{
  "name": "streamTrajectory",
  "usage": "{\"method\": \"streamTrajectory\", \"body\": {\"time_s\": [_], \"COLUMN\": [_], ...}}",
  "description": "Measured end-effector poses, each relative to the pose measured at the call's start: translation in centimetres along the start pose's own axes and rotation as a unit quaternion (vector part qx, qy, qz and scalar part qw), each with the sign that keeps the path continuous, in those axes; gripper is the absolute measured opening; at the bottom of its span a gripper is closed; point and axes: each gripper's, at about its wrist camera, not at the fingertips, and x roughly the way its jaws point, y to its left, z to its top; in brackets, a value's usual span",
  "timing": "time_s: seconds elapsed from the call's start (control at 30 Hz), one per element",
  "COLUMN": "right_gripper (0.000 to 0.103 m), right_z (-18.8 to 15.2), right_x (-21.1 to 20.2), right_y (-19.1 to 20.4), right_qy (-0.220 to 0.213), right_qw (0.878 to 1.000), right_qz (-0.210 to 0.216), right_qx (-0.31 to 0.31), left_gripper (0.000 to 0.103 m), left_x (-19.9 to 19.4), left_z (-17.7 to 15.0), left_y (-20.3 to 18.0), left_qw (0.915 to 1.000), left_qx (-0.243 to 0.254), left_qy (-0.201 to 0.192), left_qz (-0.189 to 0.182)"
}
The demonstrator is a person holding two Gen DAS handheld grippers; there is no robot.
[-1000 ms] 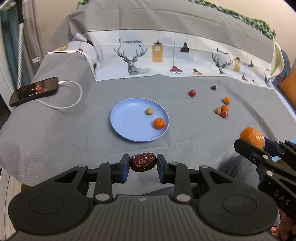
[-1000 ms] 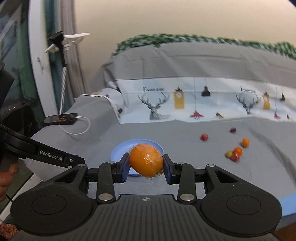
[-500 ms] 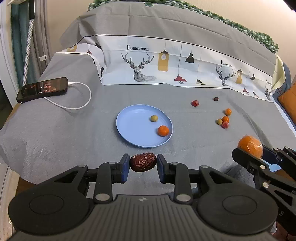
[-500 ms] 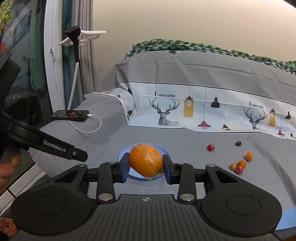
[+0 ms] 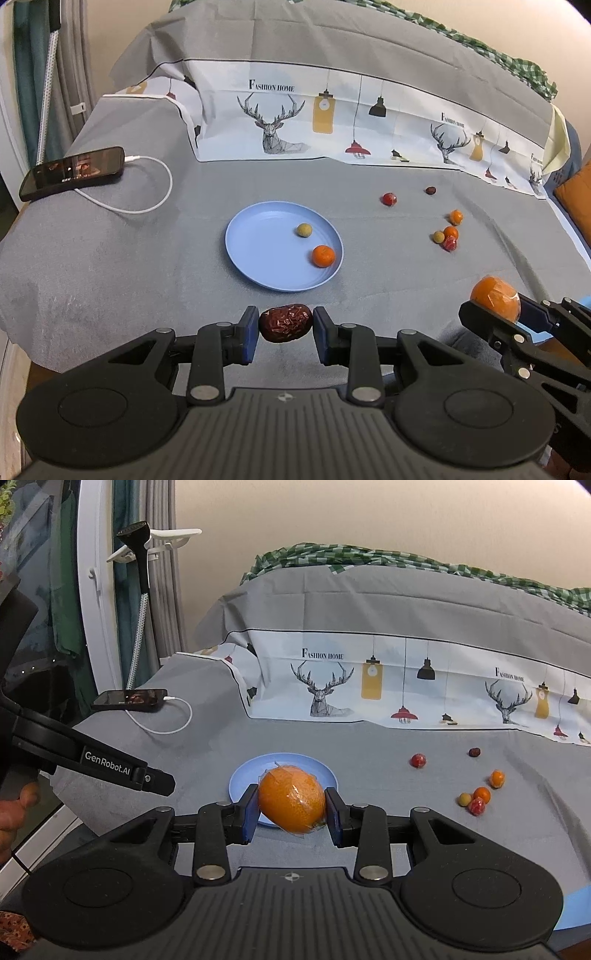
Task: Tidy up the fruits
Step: 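Carry the red date and wrapped orange over the blue plate and release both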
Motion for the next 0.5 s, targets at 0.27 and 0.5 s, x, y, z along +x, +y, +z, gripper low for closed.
{"method": "streamTrajectory", "body": {"time_s": [0.27, 0.5], "right_gripper": [0.038, 0.038], "right_z": [0.2, 0.3], "right_x": [0.6, 1.3], "right_y": [0.0, -0.1], "right_qy": [0.007, 0.014], "right_qw": [1.000, 1.000], "right_qz": [-0.001, -0.004], "right_qx": [0.002, 0.003], "left_gripper": [0.035, 0.035], "left_x": [0.7, 1.2], "left_z": [0.5, 1.0], "left_y": [0.1, 0.3], "left_qw": [1.0000, 1.0000], "left_qx": [-0.004, -0.008], "left_qy": [0.004, 0.005], "left_qz": [0.001, 0.002]}}
